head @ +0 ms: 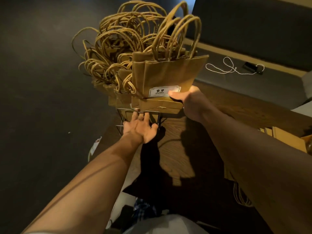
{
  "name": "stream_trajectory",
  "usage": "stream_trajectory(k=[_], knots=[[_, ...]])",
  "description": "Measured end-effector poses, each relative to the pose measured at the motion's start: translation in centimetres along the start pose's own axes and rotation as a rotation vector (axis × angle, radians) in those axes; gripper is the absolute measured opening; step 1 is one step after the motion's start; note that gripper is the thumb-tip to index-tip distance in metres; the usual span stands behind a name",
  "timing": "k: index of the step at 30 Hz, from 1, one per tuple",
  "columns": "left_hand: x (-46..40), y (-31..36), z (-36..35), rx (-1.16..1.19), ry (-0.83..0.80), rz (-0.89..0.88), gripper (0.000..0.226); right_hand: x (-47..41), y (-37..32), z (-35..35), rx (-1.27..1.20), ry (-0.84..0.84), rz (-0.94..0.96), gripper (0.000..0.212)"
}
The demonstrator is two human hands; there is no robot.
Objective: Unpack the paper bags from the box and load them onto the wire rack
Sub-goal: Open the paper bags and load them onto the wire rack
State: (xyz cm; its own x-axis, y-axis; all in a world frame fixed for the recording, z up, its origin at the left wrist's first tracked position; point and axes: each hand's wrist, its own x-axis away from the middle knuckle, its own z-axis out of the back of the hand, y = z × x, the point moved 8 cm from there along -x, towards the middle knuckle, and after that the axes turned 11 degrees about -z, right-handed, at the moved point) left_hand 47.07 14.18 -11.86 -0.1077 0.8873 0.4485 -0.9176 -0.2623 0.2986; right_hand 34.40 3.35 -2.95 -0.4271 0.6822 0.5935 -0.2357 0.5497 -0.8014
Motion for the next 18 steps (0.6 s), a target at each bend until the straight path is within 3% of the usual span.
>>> stream_trajectory(k=[8,11,16,18], knots=[[-0.4,0.2,-0.3,0.024,-0.150,0.048,0.065,-1.9,3.0,-2.0,-0.023,0.026,-0.003,0.035],[-0.6,0.3,-0.5,-0.003,-0.180,0.039,0.061,-2.3,4.5,-1.9,-0.108,0.119,-0.041,0.051],[-0.7,0.1,-0.6,-0.004,-0.177,0.035,0.062,-2.6,4.7,-1.5,0.005,0.292,0.074,0.037],[-0.5,0.1,-0.1,-0.009,-0.154,0.022,0.062,-3.0,5.3,-1.5,0.120,0.332,0.058,0.044]])
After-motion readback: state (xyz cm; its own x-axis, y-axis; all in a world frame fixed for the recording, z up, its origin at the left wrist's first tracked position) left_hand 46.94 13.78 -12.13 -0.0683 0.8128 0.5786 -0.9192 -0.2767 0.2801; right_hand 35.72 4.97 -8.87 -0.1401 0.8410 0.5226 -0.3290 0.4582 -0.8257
